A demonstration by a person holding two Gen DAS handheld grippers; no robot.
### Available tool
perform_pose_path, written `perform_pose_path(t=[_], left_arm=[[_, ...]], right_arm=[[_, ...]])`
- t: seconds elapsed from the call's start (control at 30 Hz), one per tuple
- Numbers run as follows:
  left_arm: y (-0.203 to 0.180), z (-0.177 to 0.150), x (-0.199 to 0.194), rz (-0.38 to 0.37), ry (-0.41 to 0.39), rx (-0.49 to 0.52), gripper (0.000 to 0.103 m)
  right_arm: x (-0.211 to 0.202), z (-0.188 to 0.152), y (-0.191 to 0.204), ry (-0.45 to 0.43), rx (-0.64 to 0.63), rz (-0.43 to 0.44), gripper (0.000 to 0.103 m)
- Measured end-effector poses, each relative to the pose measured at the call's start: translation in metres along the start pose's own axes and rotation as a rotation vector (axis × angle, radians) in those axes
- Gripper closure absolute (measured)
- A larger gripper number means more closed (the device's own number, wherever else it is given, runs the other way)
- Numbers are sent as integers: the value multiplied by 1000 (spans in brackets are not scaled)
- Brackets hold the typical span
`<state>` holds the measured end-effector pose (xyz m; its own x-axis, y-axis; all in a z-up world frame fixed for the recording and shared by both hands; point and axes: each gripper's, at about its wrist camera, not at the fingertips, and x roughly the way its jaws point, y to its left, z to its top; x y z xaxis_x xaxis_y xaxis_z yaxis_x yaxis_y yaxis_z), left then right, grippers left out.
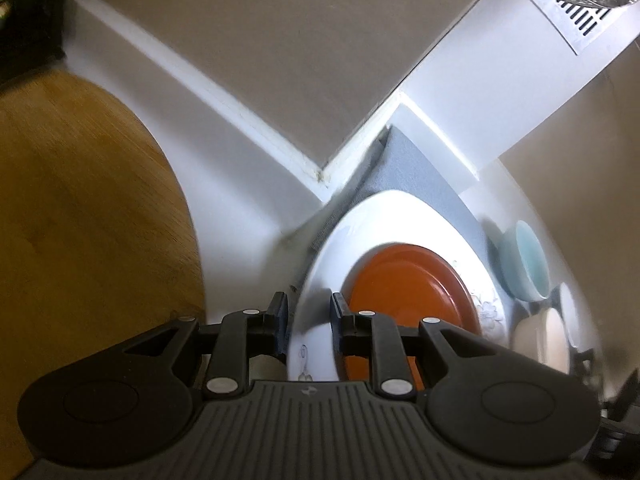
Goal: Organize plates and bowls
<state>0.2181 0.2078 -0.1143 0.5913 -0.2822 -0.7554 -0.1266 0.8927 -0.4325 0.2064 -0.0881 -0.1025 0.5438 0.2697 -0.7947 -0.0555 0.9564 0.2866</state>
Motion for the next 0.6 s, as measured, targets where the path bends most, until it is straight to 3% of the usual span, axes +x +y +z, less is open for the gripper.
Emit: perform_pose_path(t=[0.13,0.3,0.4,0.47,0.6], left_arm=[[-15,-8,-14,50,-73,52,74],[-40,-24,-40,89,-166,141,69],[-65,-33,-50,104,-225,208,61],[-90,-40,-49,97,-248,267,56],[-133,-51,-57,42,-249,368,44]], right_arm=[[-18,-7,-6,-50,10,-20,79],[-57,-22,-21,-175,-1,-69,62],[-80,-31,-38,-242,16,-120,51],[-91,-35,-52,-273,46,-144,41],[-105,-36,-85,-250,107,-227,37]])
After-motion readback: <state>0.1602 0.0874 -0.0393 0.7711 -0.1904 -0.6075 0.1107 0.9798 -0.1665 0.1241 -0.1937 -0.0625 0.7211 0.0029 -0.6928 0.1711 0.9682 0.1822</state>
